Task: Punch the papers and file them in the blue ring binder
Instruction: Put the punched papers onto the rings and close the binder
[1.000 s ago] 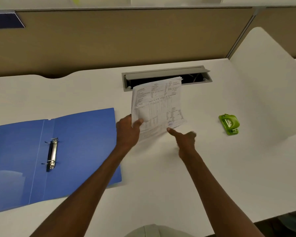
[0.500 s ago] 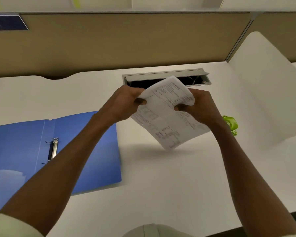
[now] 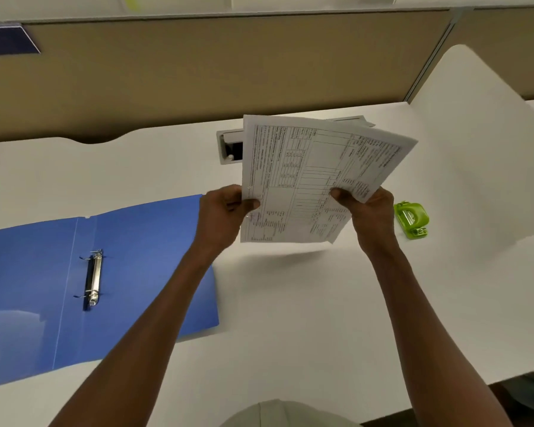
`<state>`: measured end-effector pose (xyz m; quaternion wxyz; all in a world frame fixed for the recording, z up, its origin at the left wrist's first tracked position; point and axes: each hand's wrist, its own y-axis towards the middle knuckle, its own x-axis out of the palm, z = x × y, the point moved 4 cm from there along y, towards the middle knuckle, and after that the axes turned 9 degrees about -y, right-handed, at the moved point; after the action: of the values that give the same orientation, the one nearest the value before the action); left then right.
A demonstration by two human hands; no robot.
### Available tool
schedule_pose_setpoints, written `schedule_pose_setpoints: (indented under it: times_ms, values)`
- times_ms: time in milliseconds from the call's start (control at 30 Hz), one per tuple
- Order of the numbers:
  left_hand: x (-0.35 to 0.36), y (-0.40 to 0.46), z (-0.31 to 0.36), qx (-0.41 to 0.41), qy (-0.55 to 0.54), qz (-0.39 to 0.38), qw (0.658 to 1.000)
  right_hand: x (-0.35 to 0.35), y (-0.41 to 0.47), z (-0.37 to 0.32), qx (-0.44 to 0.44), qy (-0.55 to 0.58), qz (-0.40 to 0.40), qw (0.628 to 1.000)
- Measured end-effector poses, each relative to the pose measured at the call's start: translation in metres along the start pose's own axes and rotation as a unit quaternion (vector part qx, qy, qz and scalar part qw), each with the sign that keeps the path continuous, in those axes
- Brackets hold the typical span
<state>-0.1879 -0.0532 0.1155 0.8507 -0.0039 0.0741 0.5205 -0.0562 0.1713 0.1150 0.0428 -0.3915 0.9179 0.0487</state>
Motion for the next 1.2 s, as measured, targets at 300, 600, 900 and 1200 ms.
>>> schedule_pose_setpoints:
  times_ms: [300, 600, 900, 1200]
  values:
    - [0.002, -0.011, -0.059, -0.039, -0.007, 0.048, 0.998, 0.003, -0.011, 0.044, 0.066, -0.042, -0.017, 0.997]
    - [-0.009, -0.006, -0.061, -0.074, -0.038, 0.034, 0.996, 0.012, -0.008, 0.032, 0.039, -0.113, -0.026, 0.992]
    - [-0.058, -0.031, -0.083, -0.203, -0.079, 0.023, 0.976, 0.056, -0.019, 0.032, 0.022, -0.273, -0.109, 0.956]
    - [-0.142, -0.060, -0.108, -0.251, -0.130, 0.050, 0.958, 0.134, -0.056, 0.033, 0.052, -0.239, -0.174, 0.954]
